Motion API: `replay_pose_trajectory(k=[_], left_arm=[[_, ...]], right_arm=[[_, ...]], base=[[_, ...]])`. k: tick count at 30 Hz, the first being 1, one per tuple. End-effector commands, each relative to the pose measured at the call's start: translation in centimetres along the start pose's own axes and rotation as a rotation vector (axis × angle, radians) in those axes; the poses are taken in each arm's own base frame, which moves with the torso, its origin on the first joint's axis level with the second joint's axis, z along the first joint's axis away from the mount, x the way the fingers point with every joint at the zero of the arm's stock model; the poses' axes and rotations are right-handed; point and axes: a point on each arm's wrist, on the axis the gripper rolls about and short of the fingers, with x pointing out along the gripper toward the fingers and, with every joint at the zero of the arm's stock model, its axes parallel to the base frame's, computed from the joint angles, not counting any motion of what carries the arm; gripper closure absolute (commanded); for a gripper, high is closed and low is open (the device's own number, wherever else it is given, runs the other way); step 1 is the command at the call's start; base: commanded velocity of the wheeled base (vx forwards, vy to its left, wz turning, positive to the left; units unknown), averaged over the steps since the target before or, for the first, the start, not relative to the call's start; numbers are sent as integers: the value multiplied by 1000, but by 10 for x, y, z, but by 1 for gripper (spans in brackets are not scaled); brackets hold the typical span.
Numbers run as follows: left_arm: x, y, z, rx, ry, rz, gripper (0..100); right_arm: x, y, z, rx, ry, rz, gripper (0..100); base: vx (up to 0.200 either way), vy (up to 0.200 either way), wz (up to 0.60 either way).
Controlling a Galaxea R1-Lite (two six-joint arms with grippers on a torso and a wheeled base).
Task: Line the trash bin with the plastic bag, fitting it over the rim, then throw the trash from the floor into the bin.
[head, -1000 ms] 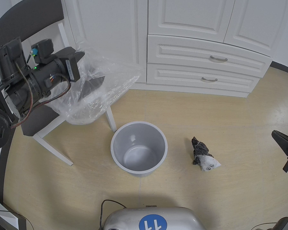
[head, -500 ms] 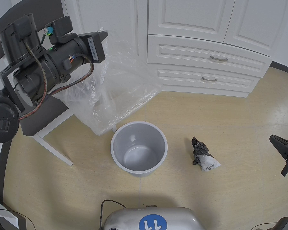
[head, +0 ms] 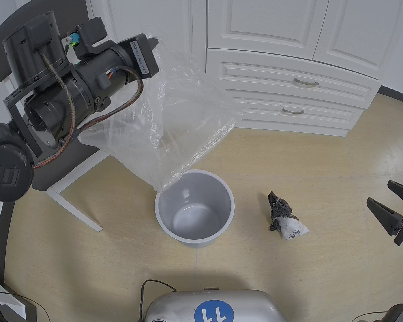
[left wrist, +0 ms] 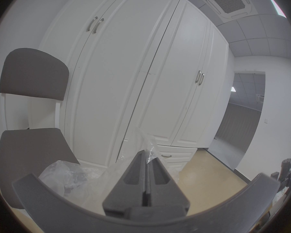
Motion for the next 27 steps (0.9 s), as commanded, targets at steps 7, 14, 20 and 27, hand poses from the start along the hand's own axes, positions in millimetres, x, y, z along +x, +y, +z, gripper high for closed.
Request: replay_pose_trajectory(k=[7,14,20,27], left_arm=[[1,-8,0,-11,-8,-21,100],[-4,-10,-2,-12,-4,-28,100],[-5,-11,0,-13,-25,-6,100],[-8,-12,4,47,-33,3,100]], right_arm=[[5,0,-5,1,37,8,0],[9,3,-11,-3,69,34,0],[13,6,-17,-4,130,43,0],[33,14,10,-11,226,68,0]], base=[[0,0,0],[0,0,0],[0,0,0],[0,0,0]])
